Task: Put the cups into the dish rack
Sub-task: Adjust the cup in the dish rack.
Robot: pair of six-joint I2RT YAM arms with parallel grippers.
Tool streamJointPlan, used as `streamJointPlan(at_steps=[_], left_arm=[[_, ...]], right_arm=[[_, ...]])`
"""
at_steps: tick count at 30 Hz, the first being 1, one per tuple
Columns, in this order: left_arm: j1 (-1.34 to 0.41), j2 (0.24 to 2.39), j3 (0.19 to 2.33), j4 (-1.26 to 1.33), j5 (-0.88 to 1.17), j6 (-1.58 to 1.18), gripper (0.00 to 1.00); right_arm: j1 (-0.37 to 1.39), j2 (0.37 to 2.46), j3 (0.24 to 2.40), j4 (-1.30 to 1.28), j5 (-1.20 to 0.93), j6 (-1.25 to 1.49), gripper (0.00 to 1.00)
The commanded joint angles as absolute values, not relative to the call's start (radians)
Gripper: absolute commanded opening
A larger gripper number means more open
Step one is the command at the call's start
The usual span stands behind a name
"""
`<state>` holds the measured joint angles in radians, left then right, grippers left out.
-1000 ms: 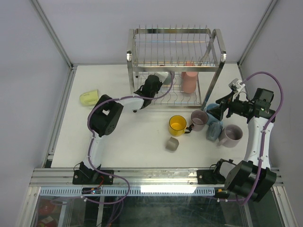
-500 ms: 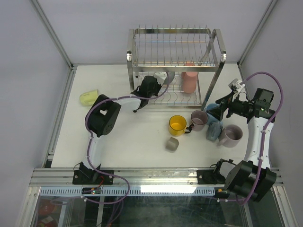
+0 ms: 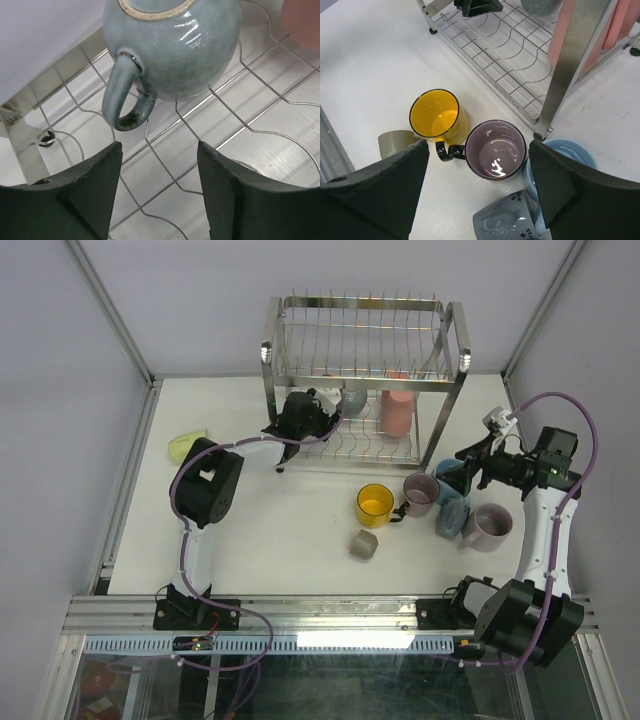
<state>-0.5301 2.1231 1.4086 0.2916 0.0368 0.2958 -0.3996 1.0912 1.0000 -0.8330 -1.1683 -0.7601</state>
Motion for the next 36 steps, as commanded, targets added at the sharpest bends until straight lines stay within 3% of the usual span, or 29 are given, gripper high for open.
streamJointPlan(at_steps=[1, 9, 17, 25, 34, 36], left_arm=[[-0.536, 2.061, 1.408, 0.429, 0.006, 0.365, 0.62], [-0.576, 2.111, 1.438, 0.508, -0.126, 0.505, 0.58], [-0.571, 2.172, 1.560, 0.333, -0.039, 0.585, 0.57], [-0.550, 2.214, 1.632, 0.218, 0.087, 0.568, 0.48], [-0.540, 2.204, 1.632, 0.210, 0.164, 0.500, 0.21], [-0.539, 2.197, 1.627, 0.210, 0.191, 0.479, 0.19]], right_arm=[[-0.403, 1.092, 1.012, -0.830, -1.212, -0.776, 0.84], [-0.403, 1.089, 1.010, -0.833, -1.211, -0.779, 0.84], [-0.403, 1.091, 1.012, -0.833, -1.212, -0.782, 0.84], [-0.403, 1.089, 1.013, -0.836, -1.211, -0.782, 0.84], [-0.404, 1.088, 1.014, -0.836, -1.210, -0.782, 0.84], [-0.404, 1.088, 1.012, -0.836, -1.210, -0.782, 0.84]])
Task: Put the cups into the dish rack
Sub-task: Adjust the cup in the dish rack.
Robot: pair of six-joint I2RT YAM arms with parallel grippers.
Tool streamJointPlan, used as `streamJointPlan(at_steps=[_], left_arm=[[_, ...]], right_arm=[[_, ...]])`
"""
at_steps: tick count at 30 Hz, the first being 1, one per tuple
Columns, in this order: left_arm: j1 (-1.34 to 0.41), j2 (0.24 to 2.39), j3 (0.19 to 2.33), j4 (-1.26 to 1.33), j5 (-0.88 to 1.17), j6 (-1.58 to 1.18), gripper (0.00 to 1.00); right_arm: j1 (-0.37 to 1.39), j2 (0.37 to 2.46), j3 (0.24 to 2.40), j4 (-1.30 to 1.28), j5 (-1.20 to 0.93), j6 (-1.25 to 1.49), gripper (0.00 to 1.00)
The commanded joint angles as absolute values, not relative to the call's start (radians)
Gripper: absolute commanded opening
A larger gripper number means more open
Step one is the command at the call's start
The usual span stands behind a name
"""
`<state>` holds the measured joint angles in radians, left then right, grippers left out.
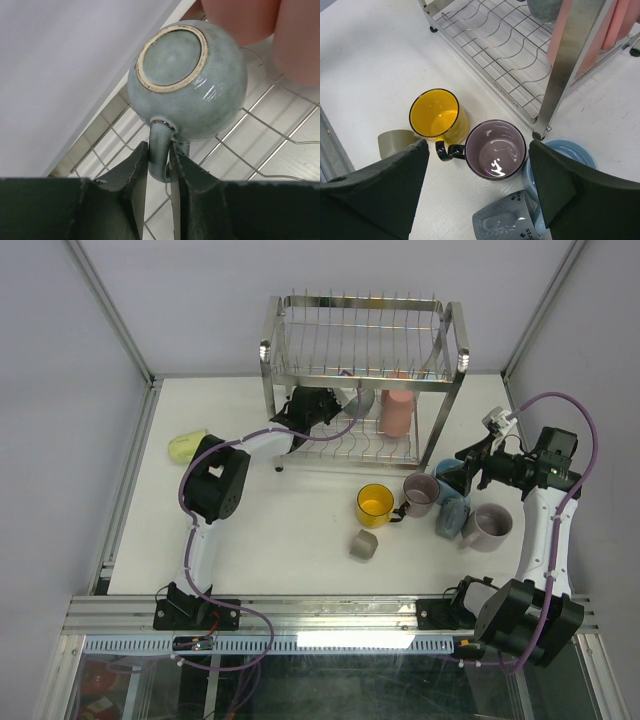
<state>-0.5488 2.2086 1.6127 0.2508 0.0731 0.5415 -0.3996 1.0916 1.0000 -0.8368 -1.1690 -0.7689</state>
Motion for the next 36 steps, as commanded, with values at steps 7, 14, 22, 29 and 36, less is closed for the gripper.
streamJointPlan(at_steps=[7, 14, 22, 29, 36], left_arm=[[-0.540, 2.173, 1.600, 0.219, 0.232, 0.437, 0.29], [-0.538, 2.180, 1.601, 0.214, 0.188, 0.427, 0.36], [-0.535, 2.222, 1.662, 0.210, 0.230, 0.400, 0.26], [-0.536, 2.236, 1.672, 0.270, 0.261, 0.345, 0.15], [-0.552, 2.262, 1.676, 0.379, 0.227, 0.284, 0.04]], right_arm=[[-0.403, 1.086, 1.011, -0.836, -1.209, -0.784, 0.84], [-0.403, 1.086, 1.011, -0.836, -1.210, -0.783, 0.84], [-0.404, 1.089, 1.012, -0.835, -1.208, -0.784, 0.84], [-0.404, 1.094, 1.014, -0.833, -1.210, -0.784, 0.84], [-0.404, 1.094, 1.013, -0.833, -1.209, -0.784, 0.84]])
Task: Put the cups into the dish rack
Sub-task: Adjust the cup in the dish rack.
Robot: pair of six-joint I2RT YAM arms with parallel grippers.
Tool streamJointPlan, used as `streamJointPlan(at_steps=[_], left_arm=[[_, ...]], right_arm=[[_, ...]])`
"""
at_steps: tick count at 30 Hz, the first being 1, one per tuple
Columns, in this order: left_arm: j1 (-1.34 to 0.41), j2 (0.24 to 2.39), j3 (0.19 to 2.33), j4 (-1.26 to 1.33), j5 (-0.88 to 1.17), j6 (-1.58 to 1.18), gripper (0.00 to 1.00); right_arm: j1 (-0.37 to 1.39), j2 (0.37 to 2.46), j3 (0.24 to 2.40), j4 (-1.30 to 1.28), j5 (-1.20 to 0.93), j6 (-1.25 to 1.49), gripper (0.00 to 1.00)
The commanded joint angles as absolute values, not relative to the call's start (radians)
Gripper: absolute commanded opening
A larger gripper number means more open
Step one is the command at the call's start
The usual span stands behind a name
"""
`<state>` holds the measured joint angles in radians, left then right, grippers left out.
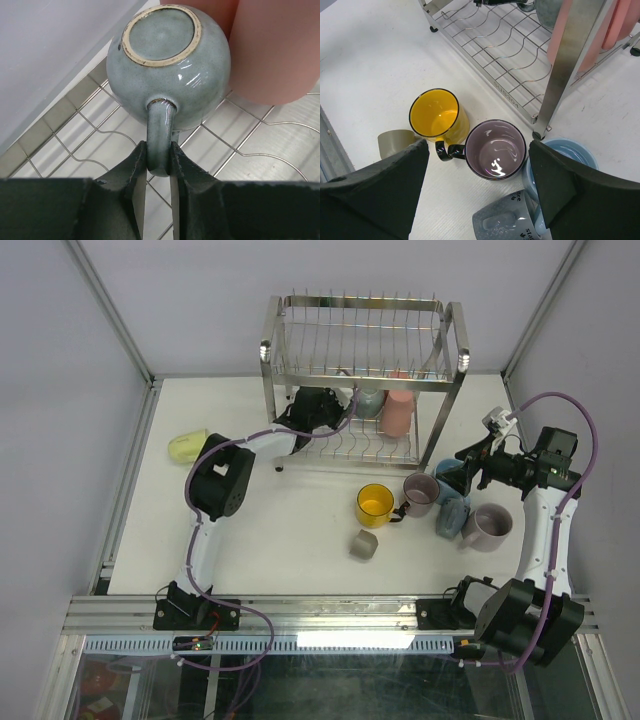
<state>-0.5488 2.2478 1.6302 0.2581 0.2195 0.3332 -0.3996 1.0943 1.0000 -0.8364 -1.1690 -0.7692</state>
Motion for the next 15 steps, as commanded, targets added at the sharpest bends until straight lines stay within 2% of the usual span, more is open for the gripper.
streamJointPlan(at_steps=[1, 10, 15], left_arm=[[-0.557, 2.265, 1.679, 0.385, 0.214, 0.280, 0.02], [-0.578, 2.266, 1.617, 0.523, 0.036, 0.158, 0.00], [-0.593, 2.290, 1.644, 0.539, 0.029, 0.142, 0.00]], right_arm=[[-0.403, 1.094, 1.013, -0.833, -1.207, -0.785, 0.84], [-0.404, 1.091, 1.010, -0.831, -1.208, -0.785, 0.84], [-0.404, 1.089, 1.009, -0.831, -1.206, -0.785, 0.84]])
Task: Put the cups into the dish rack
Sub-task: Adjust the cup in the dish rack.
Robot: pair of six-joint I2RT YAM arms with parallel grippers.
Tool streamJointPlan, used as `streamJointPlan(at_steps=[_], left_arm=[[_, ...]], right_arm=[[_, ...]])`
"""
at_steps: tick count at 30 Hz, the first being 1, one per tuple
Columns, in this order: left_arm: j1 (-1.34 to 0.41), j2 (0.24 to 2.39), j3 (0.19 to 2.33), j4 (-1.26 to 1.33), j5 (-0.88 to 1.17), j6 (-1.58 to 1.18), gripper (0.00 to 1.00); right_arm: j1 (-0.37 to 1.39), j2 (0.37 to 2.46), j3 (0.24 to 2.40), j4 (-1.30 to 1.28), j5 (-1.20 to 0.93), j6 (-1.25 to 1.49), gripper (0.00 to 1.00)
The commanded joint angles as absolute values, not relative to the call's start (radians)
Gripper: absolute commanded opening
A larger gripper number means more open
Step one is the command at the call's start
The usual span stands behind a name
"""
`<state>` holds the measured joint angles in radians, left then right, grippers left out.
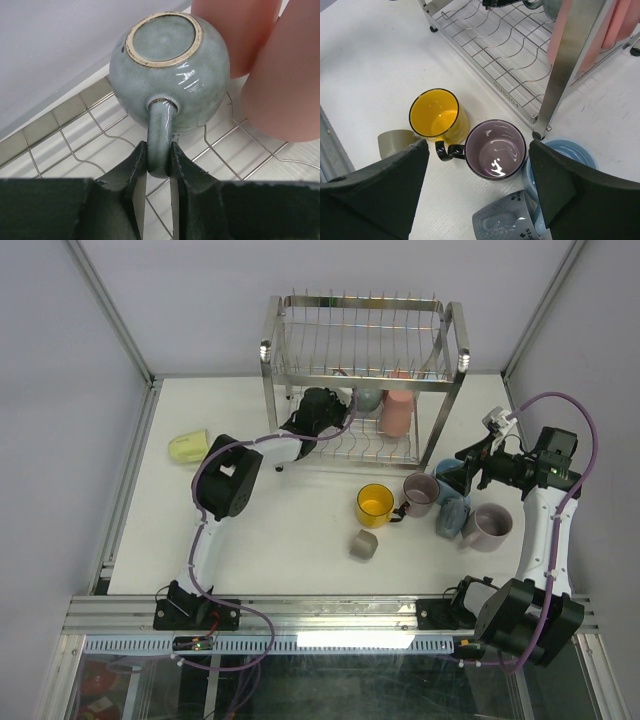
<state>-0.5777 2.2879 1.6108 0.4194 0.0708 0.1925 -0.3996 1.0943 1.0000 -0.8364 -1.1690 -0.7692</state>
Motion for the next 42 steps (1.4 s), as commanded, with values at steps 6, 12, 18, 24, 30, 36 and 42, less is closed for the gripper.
streamJointPlan(at_steps=[6, 12, 18, 24, 30, 36, 42], left_arm=[[-0.594, 2.321, 1.690, 0.523, 0.036, 0.120, 0.00], [-0.595, 2.347, 1.740, 0.491, 0.033, 0.112, 0.04], [-0.595, 2.352, 1.760, 0.474, 0.047, 0.112, 0.15], [-0.595, 2.301, 1.708, 0.486, 0.089, 0.106, 0.19], [-0.595, 2.282, 1.693, 0.473, 0.176, 0.061, 0.28], [-0.594, 2.284, 1.694, 0.501, 0.239, -0.002, 0.29], [-0.601, 2.314, 1.739, 0.513, 0.315, -0.069, 0.32]], right_arm=[[-0.403, 1.088, 1.008, -0.833, -1.206, -0.785, 0.84], [-0.404, 1.087, 1.008, -0.833, -1.207, -0.785, 0.84], [-0.404, 1.086, 1.006, -0.834, -1.206, -0.785, 0.84], [-0.404, 1.085, 1.006, -0.836, -1.207, -0.787, 0.84], [-0.403, 1.081, 1.006, -0.838, -1.207, -0.787, 0.84], [-0.404, 1.080, 1.006, -0.837, -1.206, -0.787, 0.84], [-0.404, 1.082, 1.005, -0.835, -1.204, -0.787, 0.84]])
